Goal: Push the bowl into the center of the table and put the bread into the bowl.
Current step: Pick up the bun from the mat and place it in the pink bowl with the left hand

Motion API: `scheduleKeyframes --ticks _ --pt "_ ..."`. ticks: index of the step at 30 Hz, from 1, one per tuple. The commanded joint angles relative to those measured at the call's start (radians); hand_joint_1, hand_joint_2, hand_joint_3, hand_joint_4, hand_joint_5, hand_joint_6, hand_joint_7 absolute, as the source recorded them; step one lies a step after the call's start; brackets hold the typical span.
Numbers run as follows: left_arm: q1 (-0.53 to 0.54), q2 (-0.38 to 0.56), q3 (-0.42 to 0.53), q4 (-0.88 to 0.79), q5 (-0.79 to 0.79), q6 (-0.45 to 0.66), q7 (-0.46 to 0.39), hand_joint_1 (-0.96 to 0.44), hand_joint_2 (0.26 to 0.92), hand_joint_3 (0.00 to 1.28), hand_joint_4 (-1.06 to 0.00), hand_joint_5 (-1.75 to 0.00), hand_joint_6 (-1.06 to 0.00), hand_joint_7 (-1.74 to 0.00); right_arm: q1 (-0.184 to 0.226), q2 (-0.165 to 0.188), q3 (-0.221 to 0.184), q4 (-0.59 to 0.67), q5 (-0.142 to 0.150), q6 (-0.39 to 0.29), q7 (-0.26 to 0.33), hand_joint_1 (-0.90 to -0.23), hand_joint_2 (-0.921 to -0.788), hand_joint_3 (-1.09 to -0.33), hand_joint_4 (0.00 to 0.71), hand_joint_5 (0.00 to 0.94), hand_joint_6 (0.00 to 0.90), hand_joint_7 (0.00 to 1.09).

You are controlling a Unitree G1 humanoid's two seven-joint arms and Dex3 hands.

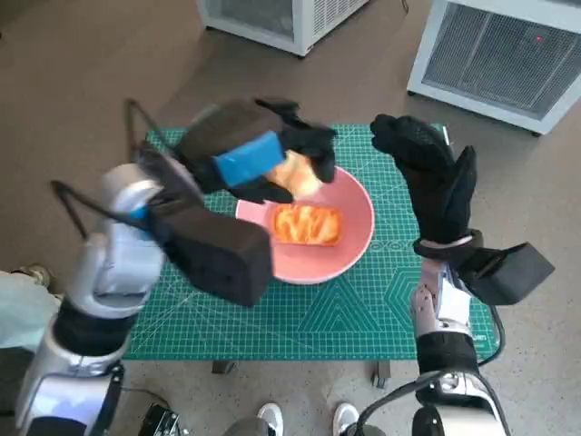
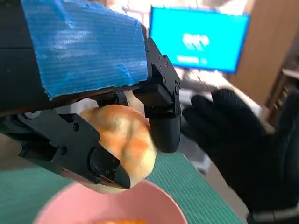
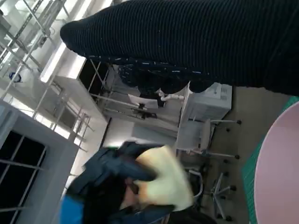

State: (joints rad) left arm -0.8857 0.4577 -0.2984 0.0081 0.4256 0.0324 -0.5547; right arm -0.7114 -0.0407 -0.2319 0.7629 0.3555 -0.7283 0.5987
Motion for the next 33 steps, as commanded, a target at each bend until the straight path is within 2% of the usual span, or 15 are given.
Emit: scheduleKeyframes --ticks 1,4,8,9,11,12,14,16,20,24,31,33 --pt "-0.017 -0.020 -0.017 0.065 0.011 -0.049 0.024 0.00 0.912 0.02 -0.76 -1.09 -0.69 -1.11 0.034 -0.008 -0.002 -0.009 0.006 0.020 -0.007 -0.680 -0.921 -0.736 0.267 0.001 0.130 0.47" --pt "-0.020 -0.044 -0.039 0.133 0.030 -0.068 0.043 0.00 0.916 0.02 -0.75 -1.11 -0.69 -1.10 0.040 -0.011 -0.006 -0.017 0.004 0.021 -0.016 -0.675 -0.921 -0.737 0.267 0.001 0.128 0.48" --pt "-0.018 -0.070 -0.055 0.194 0.040 -0.058 0.049 0.00 0.920 0.13 -0.66 -1.23 -0.53 -1.23 0.047 -0.011 -0.008 -0.025 -0.001 0.020 -0.030 -0.667 -0.921 -0.739 0.266 0.000 0.126 0.48" --pt "-0.017 -0.076 -0.057 0.204 0.040 -0.051 0.047 0.02 0.886 0.13 -0.57 -0.95 -0.47 -1.01 0.048 -0.011 -0.008 -0.026 -0.002 0.019 -0.034 -0.666 -0.921 -0.740 0.266 0.000 0.125 0.48" --pt "-0.012 -0.084 -0.059 0.216 0.036 -0.037 0.035 0.02 0.860 0.10 -0.53 -0.45 -0.47 -0.60 0.051 -0.011 -0.007 -0.030 -0.006 0.017 -0.042 -0.665 -0.921 -0.740 0.266 0.000 0.125 0.48" --pt "-0.010 -0.086 -0.058 0.219 0.033 -0.028 0.027 0.02 0.857 0.10 -0.51 -0.37 -0.47 -0.53 0.052 -0.010 -0.006 -0.032 -0.008 0.017 -0.047 -0.665 -0.921 -0.740 0.267 0.000 0.125 0.48" --pt "-0.005 -0.090 -0.055 0.219 0.024 -0.007 0.010 0.00 0.843 0.07 -0.42 -0.15 -0.43 -0.32 0.052 -0.010 -0.006 -0.033 -0.012 0.015 -0.056 -0.665 -0.921 -0.740 0.267 0.001 0.123 0.48" --pt "0.002 -0.091 -0.049 0.212 0.012 0.016 -0.009 -0.02 0.835 0.05 -0.37 -0.08 -0.41 -0.23 0.052 -0.010 -0.005 -0.034 -0.014 0.015 -0.064 -0.665 -0.921 -0.739 0.268 0.001 0.122 0.48" --pt "0.017 -0.088 -0.031 0.195 -0.021 0.041 -0.039 -0.06 0.822 0.03 -0.28 -0.02 -0.37 -0.14 0.053 -0.009 -0.003 -0.038 -0.018 0.016 -0.077 -0.665 -0.921 -0.737 0.270 0.002 0.121 0.48" --pt "0.036 -0.079 0.007 0.201 -0.087 0.016 -0.055 -0.10 0.818 0.03 -0.24 0.00 -0.34 -0.09 0.050 -0.009 0.000 -0.037 -0.021 0.017 -0.089 -0.664 -0.921 -0.737 0.273 0.003 0.121 0.48" --pt "0.054 -0.074 0.108 0.273 -0.255 -0.068 -0.088 -0.17 0.816 0.02 -0.17 0.00 -0.28 -0.04 0.052 -0.011 0.006 -0.048 -0.024 0.019 -0.102 -0.659 -0.921 -0.735 0.277 0.005 0.123 0.48" --pt "0.070 -0.084 0.172 0.293 -0.349 -0.086 -0.105 -0.19 0.817 0.02 -0.15 0.00 -0.26 -0.03 0.052 -0.011 0.008 -0.053 -0.024 0.021 -0.104 -0.659 -0.921 -0.735 0.277 0.005 0.124 0.48"
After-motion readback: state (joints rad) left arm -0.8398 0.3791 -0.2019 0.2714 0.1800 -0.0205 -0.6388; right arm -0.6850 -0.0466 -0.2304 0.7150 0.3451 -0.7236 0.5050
